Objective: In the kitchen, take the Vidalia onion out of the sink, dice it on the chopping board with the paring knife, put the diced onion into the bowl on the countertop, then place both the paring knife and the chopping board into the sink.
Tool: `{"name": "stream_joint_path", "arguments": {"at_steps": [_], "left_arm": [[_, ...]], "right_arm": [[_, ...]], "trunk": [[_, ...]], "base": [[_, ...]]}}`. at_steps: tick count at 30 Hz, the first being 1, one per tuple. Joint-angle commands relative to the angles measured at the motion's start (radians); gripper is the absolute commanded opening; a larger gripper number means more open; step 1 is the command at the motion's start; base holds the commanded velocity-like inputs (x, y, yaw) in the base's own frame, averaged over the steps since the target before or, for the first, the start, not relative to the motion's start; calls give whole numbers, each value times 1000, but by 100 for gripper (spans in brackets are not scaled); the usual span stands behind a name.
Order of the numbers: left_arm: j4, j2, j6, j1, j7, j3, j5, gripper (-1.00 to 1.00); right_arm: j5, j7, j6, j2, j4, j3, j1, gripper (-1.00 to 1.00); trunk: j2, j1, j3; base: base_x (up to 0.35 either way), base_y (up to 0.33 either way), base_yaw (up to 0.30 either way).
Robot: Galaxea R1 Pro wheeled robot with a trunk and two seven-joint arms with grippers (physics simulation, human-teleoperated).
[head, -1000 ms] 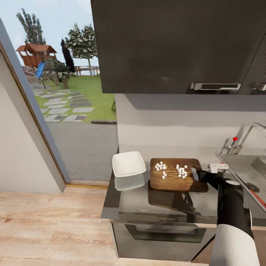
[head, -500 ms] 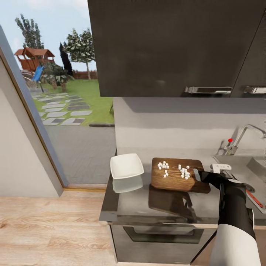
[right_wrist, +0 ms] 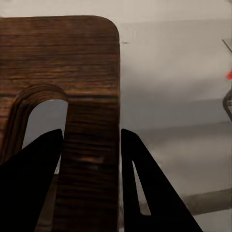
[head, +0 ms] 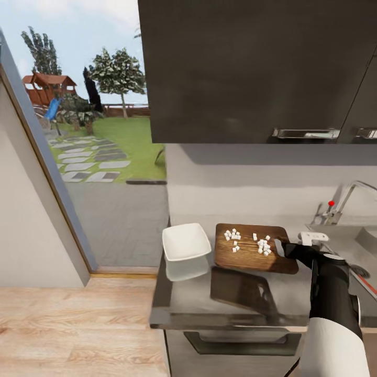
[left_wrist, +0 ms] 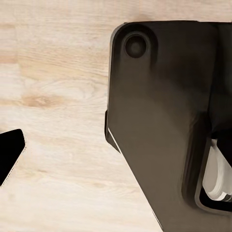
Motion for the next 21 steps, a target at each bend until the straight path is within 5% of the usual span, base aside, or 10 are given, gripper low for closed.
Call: {"name": "stream_joint_path", "arguments": {"at_steps": [1,21], "left_arm": [[-1,1,-2,0,5,-5,6,100],[-1,1,-2,0,5,-5,6,100]], "right_arm": [[9,10,1,1,-2,-3,-2,-100],[9,10,1,1,-2,-3,-2,-100]], "trunk": [[-2,1,0],[-2,1,32]], "base": [[159,241,-1],[163,265,0]]}}
